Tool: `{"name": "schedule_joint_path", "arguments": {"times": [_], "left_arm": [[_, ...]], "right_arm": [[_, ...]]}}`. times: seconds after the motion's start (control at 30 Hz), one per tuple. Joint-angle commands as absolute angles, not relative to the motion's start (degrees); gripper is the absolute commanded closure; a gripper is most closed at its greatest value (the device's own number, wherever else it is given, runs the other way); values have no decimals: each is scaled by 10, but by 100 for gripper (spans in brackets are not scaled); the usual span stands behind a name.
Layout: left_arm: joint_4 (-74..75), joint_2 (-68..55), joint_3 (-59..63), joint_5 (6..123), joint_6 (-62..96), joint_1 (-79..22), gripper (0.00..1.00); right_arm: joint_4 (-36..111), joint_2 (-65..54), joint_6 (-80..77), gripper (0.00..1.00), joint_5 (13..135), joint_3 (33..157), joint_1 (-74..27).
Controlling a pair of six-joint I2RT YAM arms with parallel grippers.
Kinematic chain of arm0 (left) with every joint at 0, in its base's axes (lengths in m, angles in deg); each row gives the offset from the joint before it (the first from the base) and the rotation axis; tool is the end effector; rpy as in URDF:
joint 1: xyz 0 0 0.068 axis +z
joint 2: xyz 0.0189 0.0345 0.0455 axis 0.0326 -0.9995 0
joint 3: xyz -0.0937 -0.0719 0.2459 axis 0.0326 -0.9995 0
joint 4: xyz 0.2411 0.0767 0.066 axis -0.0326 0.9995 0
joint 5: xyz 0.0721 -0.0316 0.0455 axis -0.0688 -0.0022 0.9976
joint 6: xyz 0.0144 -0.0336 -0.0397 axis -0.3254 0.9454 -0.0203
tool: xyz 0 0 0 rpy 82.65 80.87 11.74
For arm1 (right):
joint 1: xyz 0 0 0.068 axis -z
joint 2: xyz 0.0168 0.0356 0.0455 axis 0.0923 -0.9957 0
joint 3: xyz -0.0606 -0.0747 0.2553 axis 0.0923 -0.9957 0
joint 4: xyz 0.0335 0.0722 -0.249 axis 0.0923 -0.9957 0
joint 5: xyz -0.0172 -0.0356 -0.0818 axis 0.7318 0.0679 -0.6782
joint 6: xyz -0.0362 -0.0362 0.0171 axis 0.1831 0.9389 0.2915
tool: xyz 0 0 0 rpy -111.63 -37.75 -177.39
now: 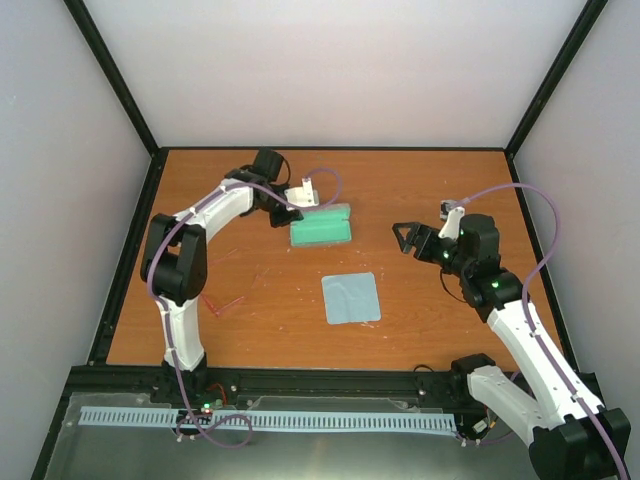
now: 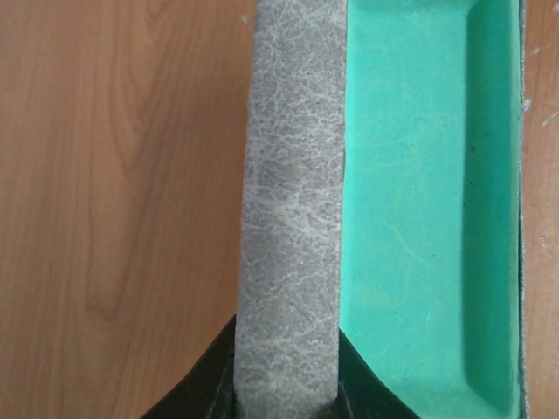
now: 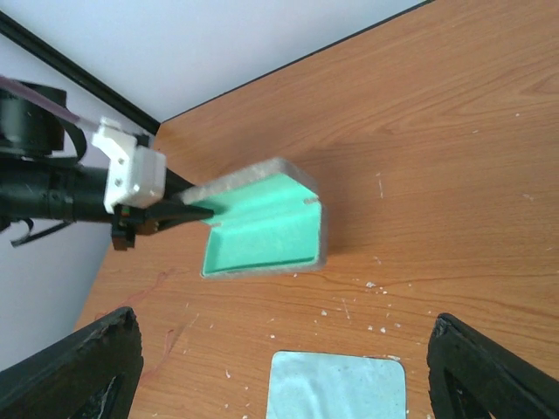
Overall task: Organize the sunglasses
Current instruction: Place the sunglasses case at the center of the board.
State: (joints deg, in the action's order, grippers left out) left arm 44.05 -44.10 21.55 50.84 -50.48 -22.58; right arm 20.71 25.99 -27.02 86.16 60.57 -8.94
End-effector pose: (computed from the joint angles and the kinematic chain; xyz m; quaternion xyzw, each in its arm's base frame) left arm 0.3895 -0.1616 0.2294 0.6258 0.7213 -0.1069 0.2771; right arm 0.1868 0.0597 0.2923 0.0419 0.8371 0.3399 0.4267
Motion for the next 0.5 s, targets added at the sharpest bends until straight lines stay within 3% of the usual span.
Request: {"name": "schedule_joint_path", "arguments": {"times": [0.0, 0.47], "left_arm": [[332, -427, 174, 544, -534, -257, 99], [293, -467, 187, 544, -556, -268, 99]], "right_arm": [[213, 267, -275, 14, 846, 604, -87], [226, 252, -277, 13, 862, 600, -87]]}}
